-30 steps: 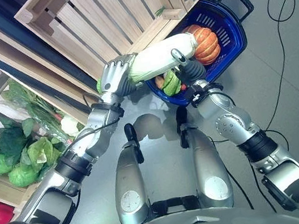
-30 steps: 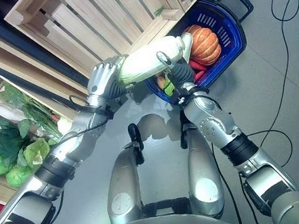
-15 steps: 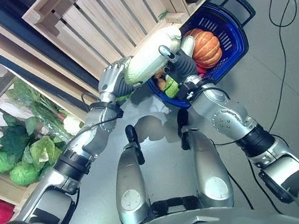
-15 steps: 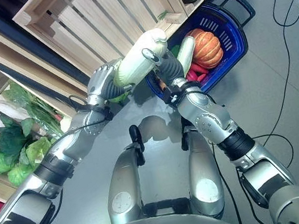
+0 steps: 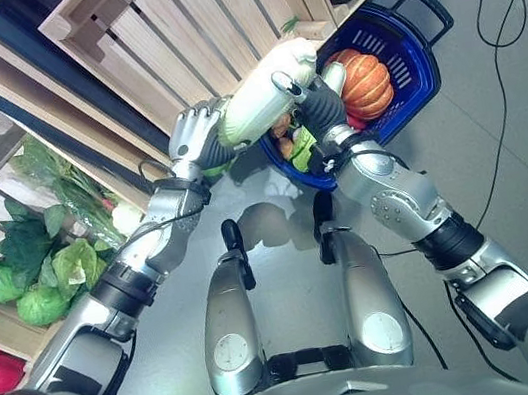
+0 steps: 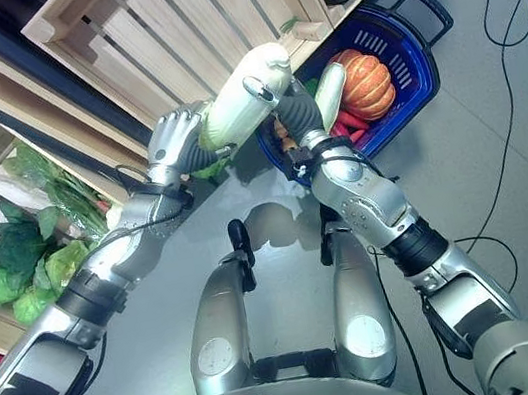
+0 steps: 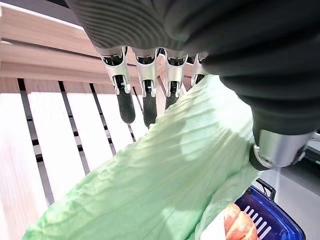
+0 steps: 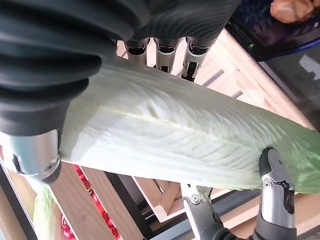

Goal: Pick up fruits and vegetables into the basket

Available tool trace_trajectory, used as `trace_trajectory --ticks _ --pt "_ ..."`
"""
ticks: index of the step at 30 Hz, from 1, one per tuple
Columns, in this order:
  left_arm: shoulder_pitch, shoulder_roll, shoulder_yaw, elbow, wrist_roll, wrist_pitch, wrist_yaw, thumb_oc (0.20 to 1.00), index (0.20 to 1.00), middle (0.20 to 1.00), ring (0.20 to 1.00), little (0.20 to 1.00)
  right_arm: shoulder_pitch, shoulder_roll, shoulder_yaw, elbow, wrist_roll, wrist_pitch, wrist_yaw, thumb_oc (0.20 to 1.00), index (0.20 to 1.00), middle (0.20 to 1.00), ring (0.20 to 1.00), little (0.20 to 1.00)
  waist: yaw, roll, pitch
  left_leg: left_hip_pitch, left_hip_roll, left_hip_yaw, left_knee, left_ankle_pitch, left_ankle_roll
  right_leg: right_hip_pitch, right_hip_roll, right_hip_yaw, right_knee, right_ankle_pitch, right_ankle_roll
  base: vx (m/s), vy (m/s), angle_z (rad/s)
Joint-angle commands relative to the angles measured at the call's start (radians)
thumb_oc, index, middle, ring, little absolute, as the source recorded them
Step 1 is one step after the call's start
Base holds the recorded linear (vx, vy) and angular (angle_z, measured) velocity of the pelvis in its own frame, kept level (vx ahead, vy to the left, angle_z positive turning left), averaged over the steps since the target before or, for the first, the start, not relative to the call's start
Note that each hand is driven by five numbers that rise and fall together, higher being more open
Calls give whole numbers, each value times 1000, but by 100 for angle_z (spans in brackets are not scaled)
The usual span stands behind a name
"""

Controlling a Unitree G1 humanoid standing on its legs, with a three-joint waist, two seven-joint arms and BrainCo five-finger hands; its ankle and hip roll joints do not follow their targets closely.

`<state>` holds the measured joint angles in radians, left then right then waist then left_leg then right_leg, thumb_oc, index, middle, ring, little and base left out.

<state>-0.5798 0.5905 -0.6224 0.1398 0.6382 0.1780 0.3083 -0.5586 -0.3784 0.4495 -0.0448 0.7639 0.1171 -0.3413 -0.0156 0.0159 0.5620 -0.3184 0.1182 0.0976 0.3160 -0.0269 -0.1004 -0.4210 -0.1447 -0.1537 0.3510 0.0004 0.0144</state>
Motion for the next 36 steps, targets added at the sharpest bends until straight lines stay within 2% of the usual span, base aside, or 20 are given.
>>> trace_trajectory --ticks 1,4,10,11,14,18,20,21,23,28,31,36 --pt "-16 29 3 -83 9 -12 41 1000 1000 1000 1000 1000 -46 6 -16 -136 -79 -49 24 200 200 200 200 200 -20 -9 -42 -1 -29 45 -10 -48 59 63 -25 14 -36 -59 76 0 0 0" --pt "18 33 27 -76 -40 -24 43 1000 1000 1000 1000 1000 -29 -7 -41 -159 -99 -57 32 200 200 200 200 200 -24 -2 -42 1 -28 45 -12 -46 58 61 -24 14 -32 -62 75 0 0 0" --pt "171 33 121 -133 -226 -76 39 1000 1000 1000 1000 1000 32 -56 -159 -286 -161 -87 70 200 200 200 200 200 -21 13 -42 -6 -28 45 -19 -44 59 49 -20 8 -27 -67 74 -27 -15 -3" --pt "229 30 151 -159 -314 -109 41 1000 1000 1000 1000 1000 50 -67 -194 -321 -171 -93 80 200 200 200 200 200 -17 15 -42 -10 -30 43 -23 -44 59 46 -18 6 -27 -68 72 -54 -47 -1" --pt "324 0 203 -166 -440 -190 45 1000 1000 1000 1000 1000 75 -83 -253 -371 -199 -113 93 200 200 200 200 200 -11 18 -42 -20 -32 42 -30 -42 59 36 -11 0 -26 -71 68 -53 -43 1" --pt "446 -24 287 -158 -519 -315 79 1000 1000 1000 1000 1000 128 -112 -349 -412 -251 -168 101 200 200 200 200 200 -5 22 -42 -34 -35 45 -36 -40 59 20 -4 -6 -19 -77 62 -52 -29 0" --pt "460 -26 298 -158 -525 -331 84 1000 1000 1000 1000 1000 138 -116 -360 -418 -255 -175 100 200 200 200 200 200 -5 23 -42 -35 -35 45 -37 -40 59 19 -4 -7 -18 -78 61 0 0 0" --pt "505 -26 343 -163 -546 -397 85 1000 1000 1000 1000 1000 178 -136 -409 -436 -284 -209 90 200 200 200 200 200 -5 23 -42 -38 -34 47 -37 -42 59 16 -3 -11 -14 -82 62 0 0 0" --pt "552 -28 382 -176 -565 -442 49 1000 1000 1000 1000 1000 239 -154 -468 -449 -337 -254 74 200 200 200 200 200 -8 24 -42 -40 -33 50 -33 -51 59 13 -1 -11 -5 -93 63 0 0 0" --pt "626 -20 393 -220 -604 -515 -203 1000 1000 1000 1000 1000 375 -219 -585 -455 -397 -326 13 200 200 200 200 200 -33 32 -42 -59 -26 70 -33 -47 59 -16 3 -10 10 -93 65 -21 25 -2" --pt "644 1 365 -242 -612 -513 -279 1000 1000 1000 1000 1000 418 -255 -616 -443 -365 -351 -1 200 200 200 200 200 -50 43 -42 -75 -22 83 -33 -46 57 -42 4 -6 24 -96 66 -23 57 -8" --pt "620 30 306 -232 -711 -419 -331 1000 1000 1000 1000 1000 439 -295 -621 -392 -374 -372 -63 200 200 200 200 200 -76 58 -42 -110 -21 98 -24 -42 57 -93 3 -1 53 -106 66 -23 55 -8"
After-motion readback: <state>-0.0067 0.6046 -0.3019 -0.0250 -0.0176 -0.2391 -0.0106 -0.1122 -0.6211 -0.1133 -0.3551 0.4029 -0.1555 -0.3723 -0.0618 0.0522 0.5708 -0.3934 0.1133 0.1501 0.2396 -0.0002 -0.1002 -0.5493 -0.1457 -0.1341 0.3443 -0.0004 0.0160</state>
